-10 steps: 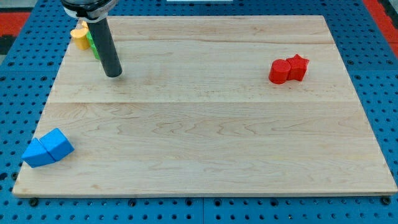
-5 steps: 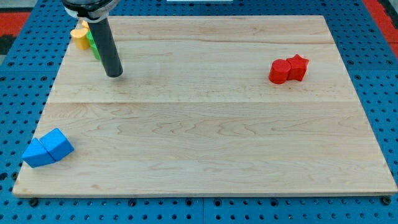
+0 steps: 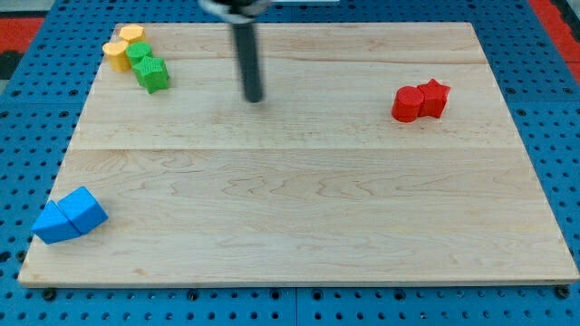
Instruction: Point at the red star
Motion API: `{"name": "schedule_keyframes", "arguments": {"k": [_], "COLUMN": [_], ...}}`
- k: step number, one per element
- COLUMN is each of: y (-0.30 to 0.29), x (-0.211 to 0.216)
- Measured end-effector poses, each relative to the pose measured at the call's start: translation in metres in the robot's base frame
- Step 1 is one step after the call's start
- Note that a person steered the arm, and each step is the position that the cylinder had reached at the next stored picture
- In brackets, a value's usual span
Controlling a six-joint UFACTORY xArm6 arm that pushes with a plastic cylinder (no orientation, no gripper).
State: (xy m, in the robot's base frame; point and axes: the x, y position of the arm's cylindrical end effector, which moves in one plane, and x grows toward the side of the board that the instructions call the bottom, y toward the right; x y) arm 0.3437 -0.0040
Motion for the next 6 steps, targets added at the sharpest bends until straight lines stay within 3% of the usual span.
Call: {"name": "schedule_keyframes", "arguments": {"k": [1,2,5,6], "y": [0.114,0.178,0.214,0.266], "x": [-0.024,-0.025,-0.026,-0.028]}}
